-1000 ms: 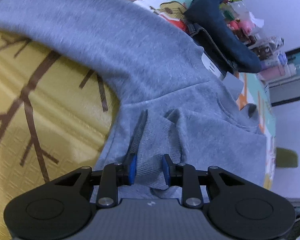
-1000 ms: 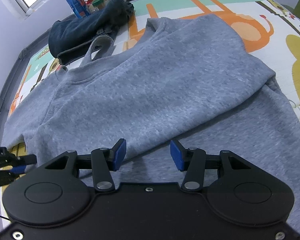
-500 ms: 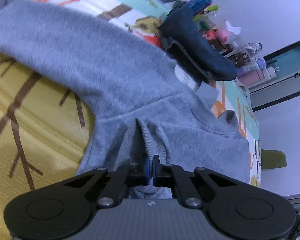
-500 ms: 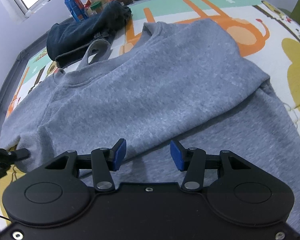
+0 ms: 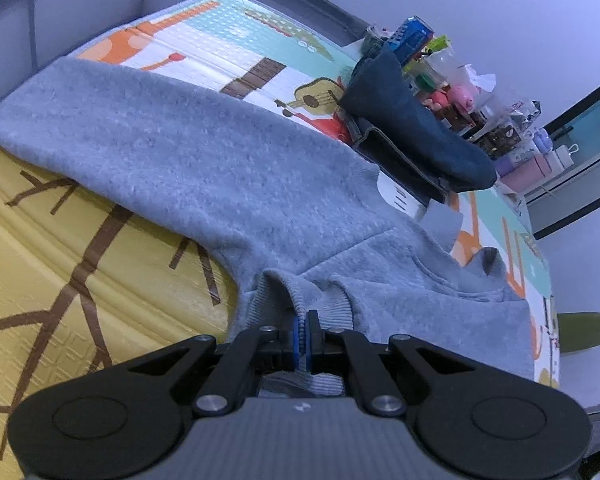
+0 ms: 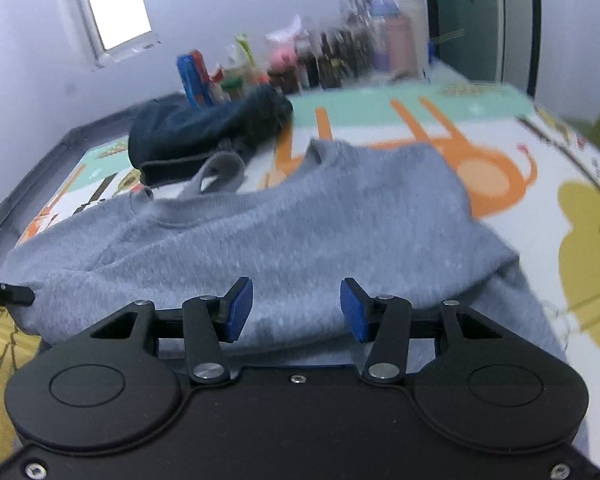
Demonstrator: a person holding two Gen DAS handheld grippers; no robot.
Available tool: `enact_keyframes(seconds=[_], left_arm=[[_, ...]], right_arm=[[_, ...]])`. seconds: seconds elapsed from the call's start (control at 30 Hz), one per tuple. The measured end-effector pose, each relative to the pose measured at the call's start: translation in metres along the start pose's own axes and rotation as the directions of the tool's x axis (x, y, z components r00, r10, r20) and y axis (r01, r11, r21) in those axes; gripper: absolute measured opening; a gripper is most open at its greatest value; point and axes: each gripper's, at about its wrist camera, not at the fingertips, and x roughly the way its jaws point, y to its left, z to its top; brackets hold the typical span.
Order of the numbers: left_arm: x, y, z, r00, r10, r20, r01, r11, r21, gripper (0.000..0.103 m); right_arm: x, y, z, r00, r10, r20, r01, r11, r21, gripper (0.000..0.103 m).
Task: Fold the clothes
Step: 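Fold the held sleeve across the sweatshirt body with the left gripper, then open the left gripper to release the sleeve and lift away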
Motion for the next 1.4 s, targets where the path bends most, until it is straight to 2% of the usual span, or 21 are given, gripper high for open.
enact_keyframes(seconds=[0.27,0.4,0.63,0.83,0.93,1.03,1.07,1.17,1.27,1.4], left_arm=[[-0.019,0.0,0.012,0.996,0.04,0.082,-0.04,0.999,0.009,0.003],[-0.011,0.003,0.014,0.994,0.08,0.068,-0.081,0.997,0.008,0.003],[0.025,0.017,-0.005,0.984,0.174,-0.026,-0.174,0.985,0.001,0.005],[0.025,0.013,-0.004,0.969,0.247,-0.014,-0.246,0.968,0.038,0.012],[0.019,0.008,-0.004,0.959,0.282,0.002,-0.282,0.958,0.046,0.013],[0.011,0.001,-0.004,0.932,0.357,0.058,-0.36,0.931,0.058,0.012],[0.008,0.0,-0.004,0.93,0.36,0.074,-0.364,0.93,0.052,0.012],[-0.001,-0.007,-0.002,0.946,0.314,0.084,-0.318,0.947,0.042,0.019],[-0.004,-0.022,-0.004,0.965,0.238,0.106,-0.246,0.967,0.066,0.024],[-0.001,-0.052,-0.01,0.983,0.14,0.119,-0.157,0.976,0.149,0.035]], right_arm=[[-0.002,-0.008,-0.003,0.996,-0.051,0.071,0.059,0.991,-0.122,0.05],[0.002,-0.015,-0.003,0.993,-0.078,0.085,0.092,0.982,-0.168,0.051],[0.029,-0.029,-0.006,0.992,-0.124,0.007,0.123,0.977,-0.174,0.051],[0.054,-0.041,-0.011,0.981,-0.152,-0.124,0.133,0.98,-0.151,0.051],[0.059,-0.046,-0.012,0.977,-0.148,-0.152,0.128,0.983,-0.133,0.052],[0.063,-0.046,-0.013,0.973,-0.163,-0.163,0.139,0.978,-0.154,0.059],[0.064,-0.046,-0.013,0.971,-0.172,-0.164,0.146,0.977,-0.158,0.063],[0.067,-0.053,-0.012,0.967,-0.177,-0.185,0.159,0.981,-0.107,0.077],[0.07,-0.061,-0.011,0.962,-0.176,-0.21,0.17,0.984,-0.045,0.081],[0.071,-0.063,-0.01,0.96,-0.182,-0.213,0.175,0.983,-0.053,0.084]])
